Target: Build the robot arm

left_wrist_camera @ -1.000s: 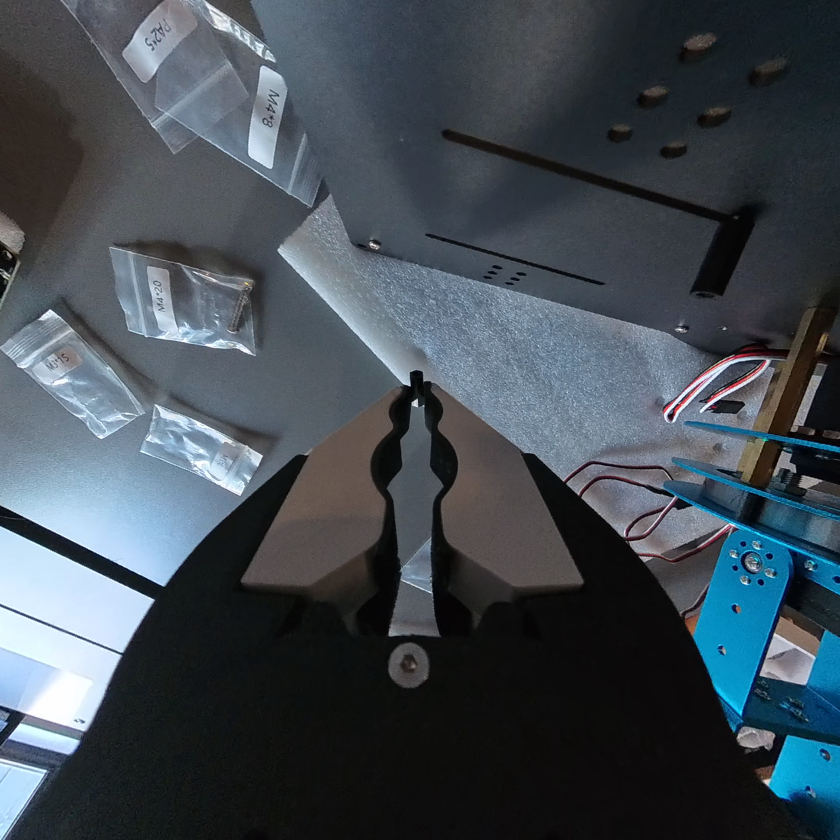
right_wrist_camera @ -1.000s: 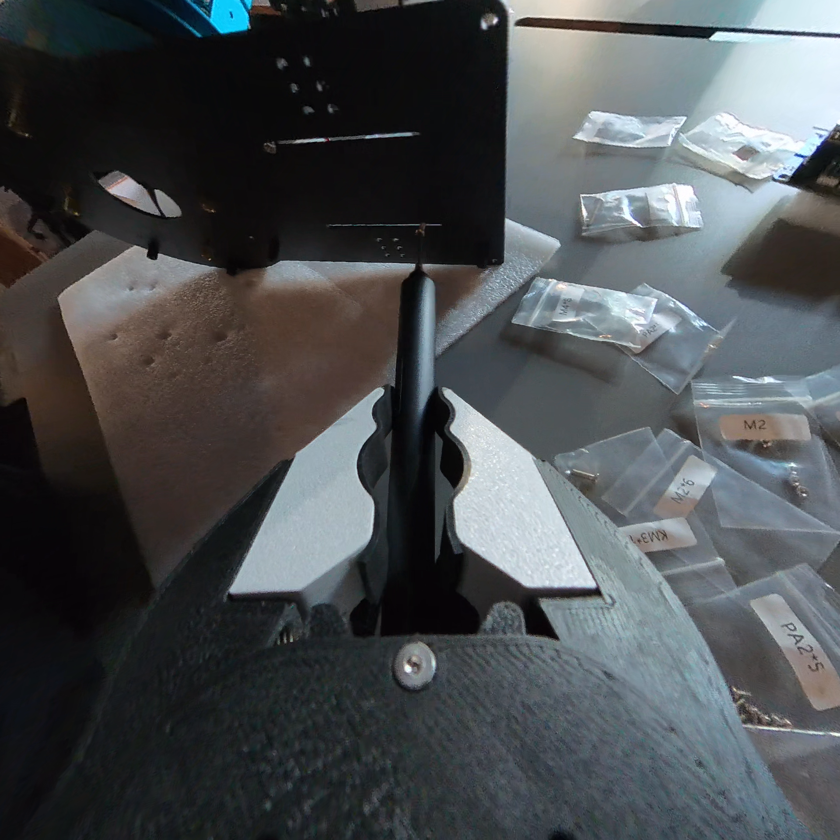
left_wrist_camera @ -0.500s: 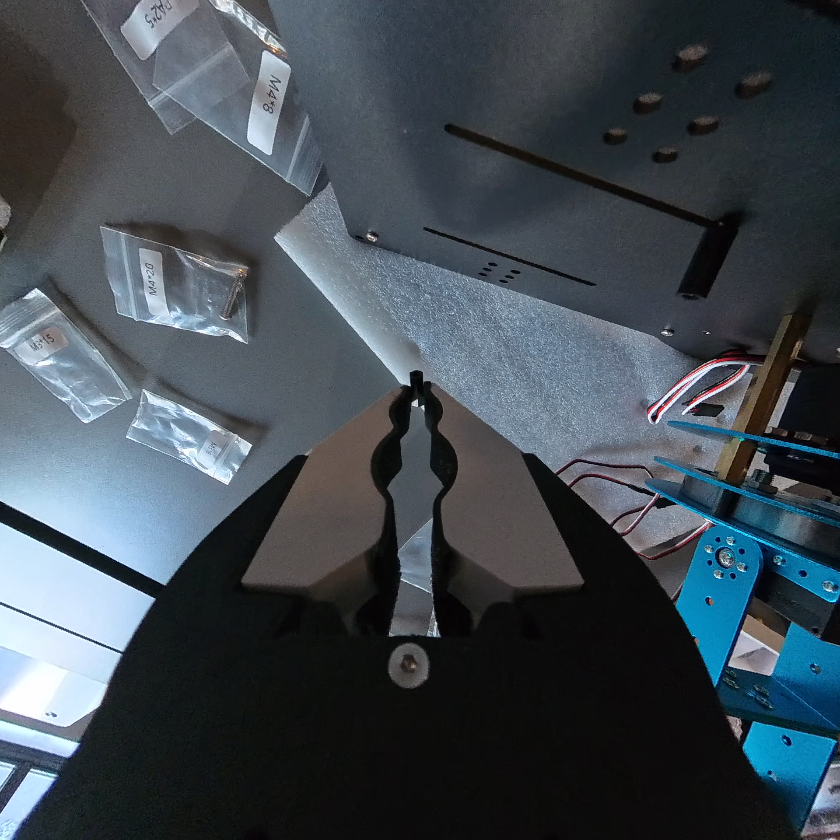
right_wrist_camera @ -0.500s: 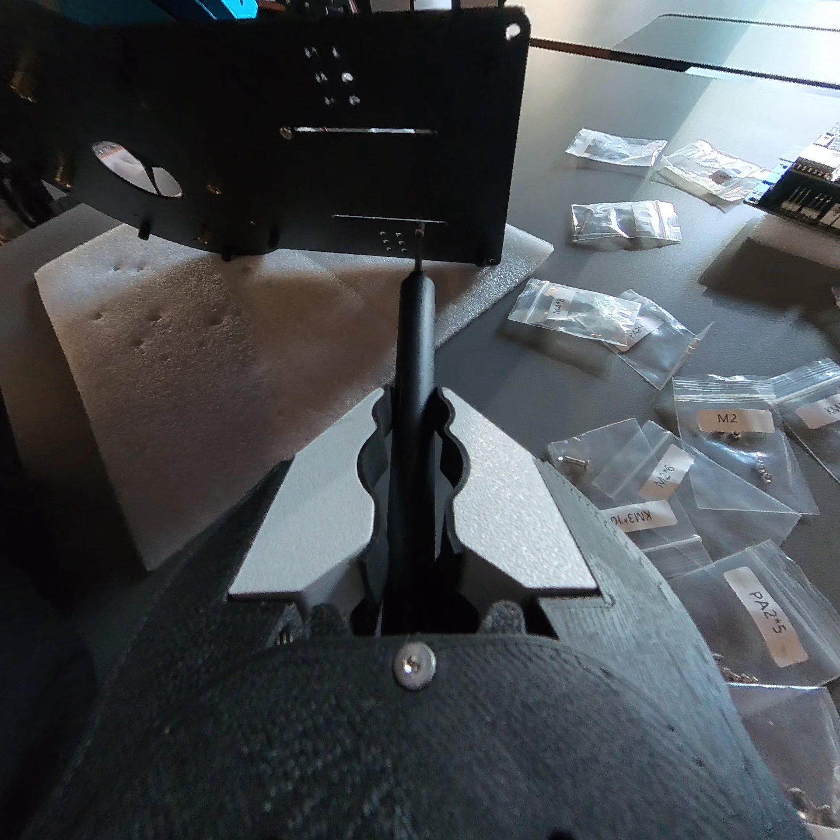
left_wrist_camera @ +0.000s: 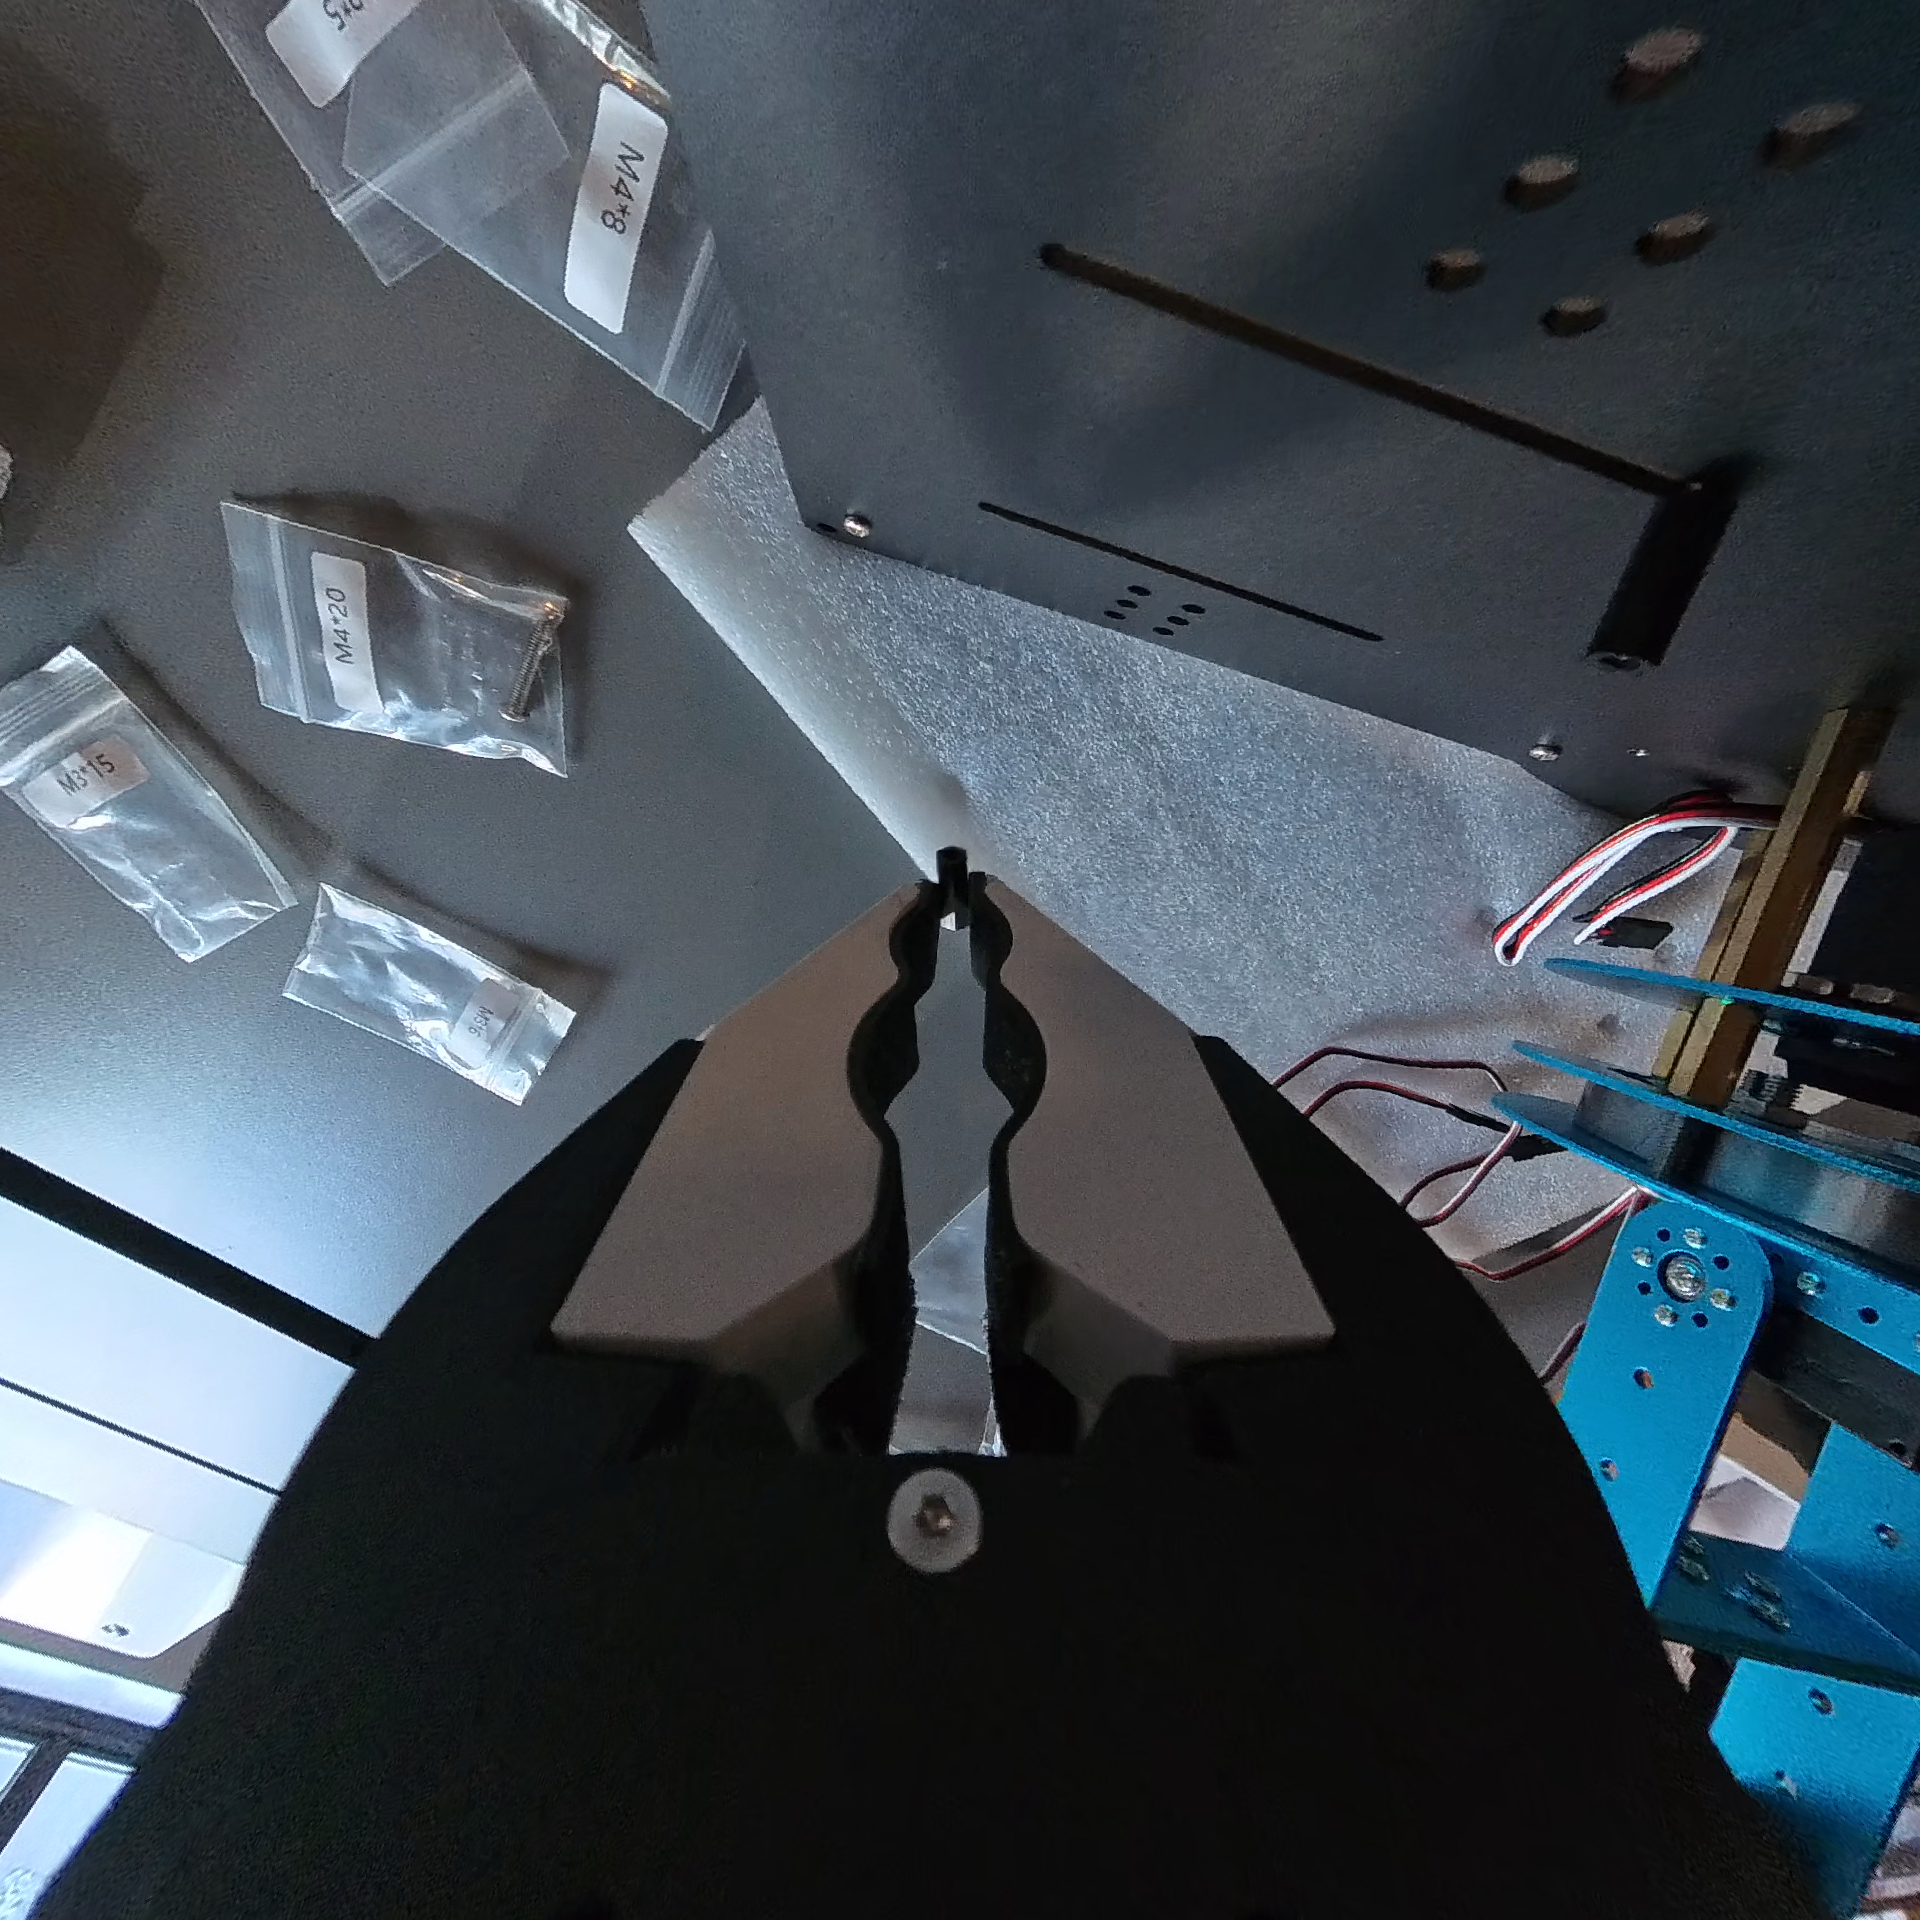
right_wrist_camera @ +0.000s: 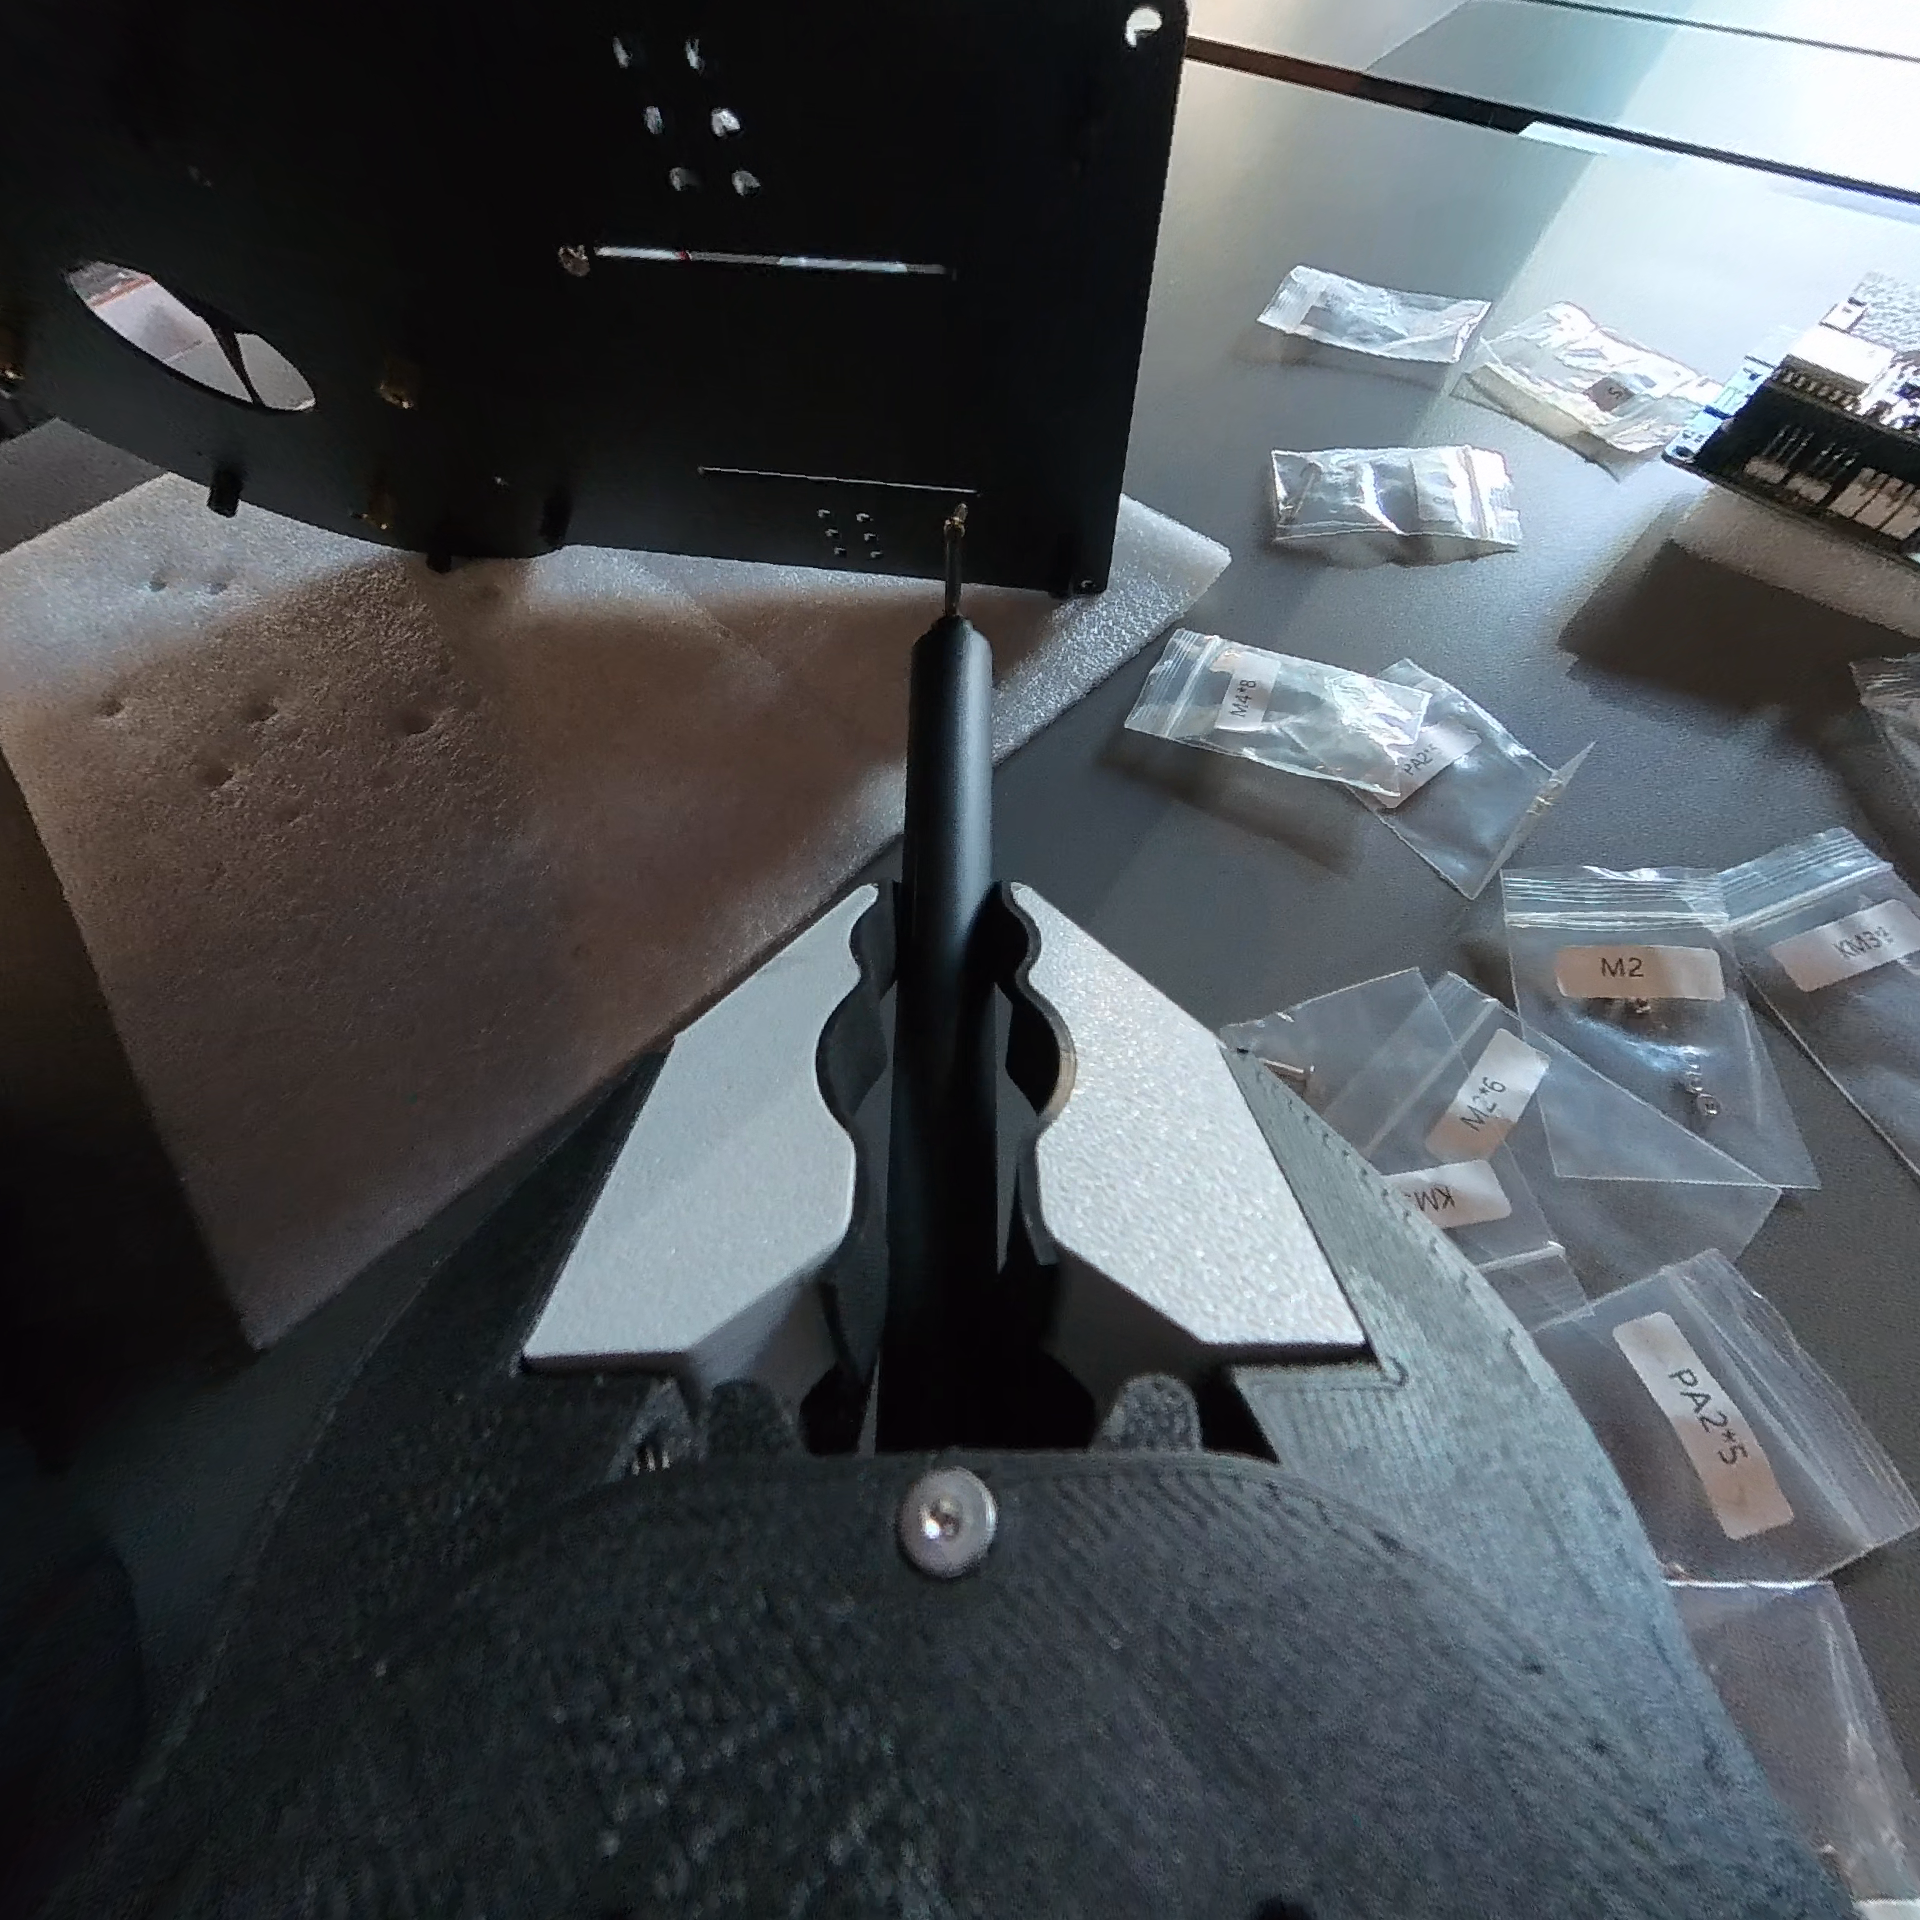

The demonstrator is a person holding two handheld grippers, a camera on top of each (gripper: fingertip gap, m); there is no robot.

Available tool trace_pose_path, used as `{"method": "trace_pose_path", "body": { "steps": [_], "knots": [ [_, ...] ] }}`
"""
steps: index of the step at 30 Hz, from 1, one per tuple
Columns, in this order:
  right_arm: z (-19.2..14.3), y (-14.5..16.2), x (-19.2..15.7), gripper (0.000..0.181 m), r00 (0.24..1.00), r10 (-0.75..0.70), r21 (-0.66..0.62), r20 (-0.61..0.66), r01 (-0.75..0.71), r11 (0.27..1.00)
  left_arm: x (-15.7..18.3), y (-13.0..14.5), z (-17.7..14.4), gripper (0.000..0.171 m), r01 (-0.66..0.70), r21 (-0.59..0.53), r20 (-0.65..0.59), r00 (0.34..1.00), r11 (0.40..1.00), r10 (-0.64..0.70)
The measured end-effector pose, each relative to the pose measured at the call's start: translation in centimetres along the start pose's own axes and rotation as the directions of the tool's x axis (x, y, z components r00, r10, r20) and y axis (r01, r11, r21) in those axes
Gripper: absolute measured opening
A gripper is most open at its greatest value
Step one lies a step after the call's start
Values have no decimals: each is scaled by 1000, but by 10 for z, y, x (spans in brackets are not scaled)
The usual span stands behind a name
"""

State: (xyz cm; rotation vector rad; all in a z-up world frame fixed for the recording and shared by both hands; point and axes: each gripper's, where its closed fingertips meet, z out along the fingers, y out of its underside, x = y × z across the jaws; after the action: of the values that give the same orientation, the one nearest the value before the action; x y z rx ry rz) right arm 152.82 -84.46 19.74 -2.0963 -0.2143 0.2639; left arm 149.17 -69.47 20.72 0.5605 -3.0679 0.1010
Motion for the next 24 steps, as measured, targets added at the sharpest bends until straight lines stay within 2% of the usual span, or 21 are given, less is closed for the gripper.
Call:
{"method": "trace_pose_path", "body": {
  "steps": [7,13,24],
  "knots": [
    [1,-2,0,17,1000,-3,8,5,3,1000,1,2,1,3,-1,1,-7,1000,1000,1],
    [2,-1,0,17,1000,-3,-1,9,3,1000,1,-8,2,3,-2,60,-4,1000,998,2],
    [3,-2,2,17,1000,3,3,3,-3,1000,0,-9,7,3,-32,44,-6,999,999,32]
  ]
}}
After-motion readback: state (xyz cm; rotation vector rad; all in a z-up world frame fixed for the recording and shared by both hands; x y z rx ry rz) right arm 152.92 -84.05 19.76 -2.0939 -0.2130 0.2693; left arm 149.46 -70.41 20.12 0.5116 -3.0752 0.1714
